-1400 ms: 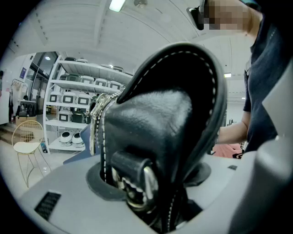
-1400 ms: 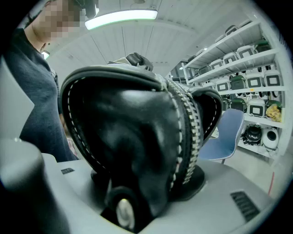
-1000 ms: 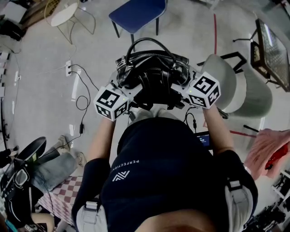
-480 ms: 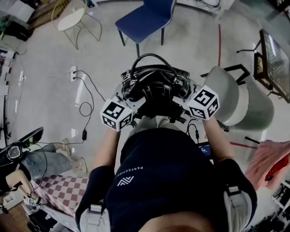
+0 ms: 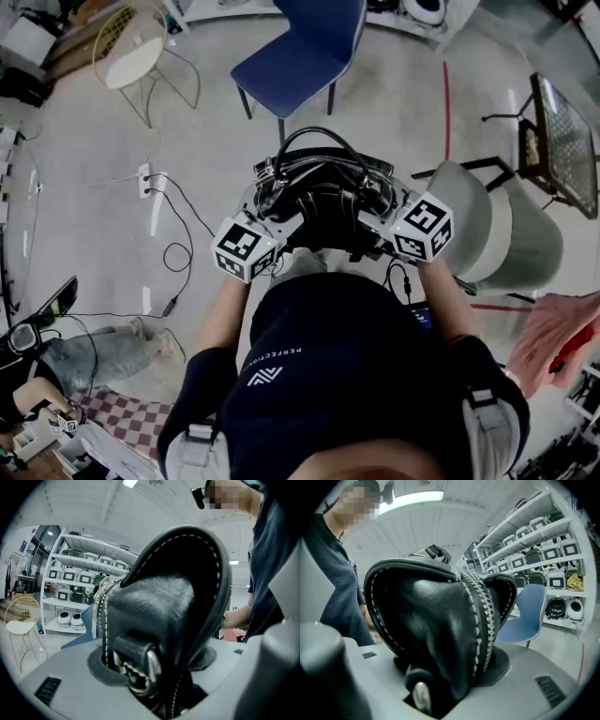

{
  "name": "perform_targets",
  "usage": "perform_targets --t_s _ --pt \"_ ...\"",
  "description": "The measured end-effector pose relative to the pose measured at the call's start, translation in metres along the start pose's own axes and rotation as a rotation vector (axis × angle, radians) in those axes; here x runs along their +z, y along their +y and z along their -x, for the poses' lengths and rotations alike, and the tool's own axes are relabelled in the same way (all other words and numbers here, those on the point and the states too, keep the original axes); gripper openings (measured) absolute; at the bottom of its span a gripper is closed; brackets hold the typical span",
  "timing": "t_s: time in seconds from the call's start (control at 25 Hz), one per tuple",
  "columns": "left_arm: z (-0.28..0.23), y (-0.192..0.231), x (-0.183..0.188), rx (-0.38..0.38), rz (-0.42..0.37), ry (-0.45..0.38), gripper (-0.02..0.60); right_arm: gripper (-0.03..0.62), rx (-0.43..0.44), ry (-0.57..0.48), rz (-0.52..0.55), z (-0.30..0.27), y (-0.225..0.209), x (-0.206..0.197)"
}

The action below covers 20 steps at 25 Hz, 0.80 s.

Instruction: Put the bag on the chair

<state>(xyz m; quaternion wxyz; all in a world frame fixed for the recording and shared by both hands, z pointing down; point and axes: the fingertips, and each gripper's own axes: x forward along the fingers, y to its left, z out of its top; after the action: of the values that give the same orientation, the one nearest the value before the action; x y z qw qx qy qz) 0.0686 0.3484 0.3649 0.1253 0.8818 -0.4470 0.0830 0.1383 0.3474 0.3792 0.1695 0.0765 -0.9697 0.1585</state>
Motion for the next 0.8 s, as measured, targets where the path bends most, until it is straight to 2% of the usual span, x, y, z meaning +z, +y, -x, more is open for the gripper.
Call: perform_targets --t_s 0.2,0.28,0.48,0.64,0.8 --pt "-0.001 0.079 0.025 -0.049 0.007 0.06 0.324 0.235 -0.027 -0.01 -0.07 -0.059 -0.029 0.048" --pt "-0.002 0.096 0.027 -0.059 0.002 0.066 0.325 0.234 -0.032 -0.018 -0.08 -0.072 -0.037 0.054" --pt "-0.013 0.097 0.008 -0.074 -0.014 0.066 0.325 0.233 -0.046 -0.033 -0.085 -0.075 -0.046 0.035" --pt "-0.016 0.102 0.008 -0.084 -0.033 0.069 0.327 0.232 -0.062 -0.042 -0.093 -0.077 -0.05 0.035" --pt "-0.017 0.1 0.003 -0.084 -0.014 0.064 0.328 0.233 -0.066 -0.03 -0.09 -0.077 -0.049 0.031"
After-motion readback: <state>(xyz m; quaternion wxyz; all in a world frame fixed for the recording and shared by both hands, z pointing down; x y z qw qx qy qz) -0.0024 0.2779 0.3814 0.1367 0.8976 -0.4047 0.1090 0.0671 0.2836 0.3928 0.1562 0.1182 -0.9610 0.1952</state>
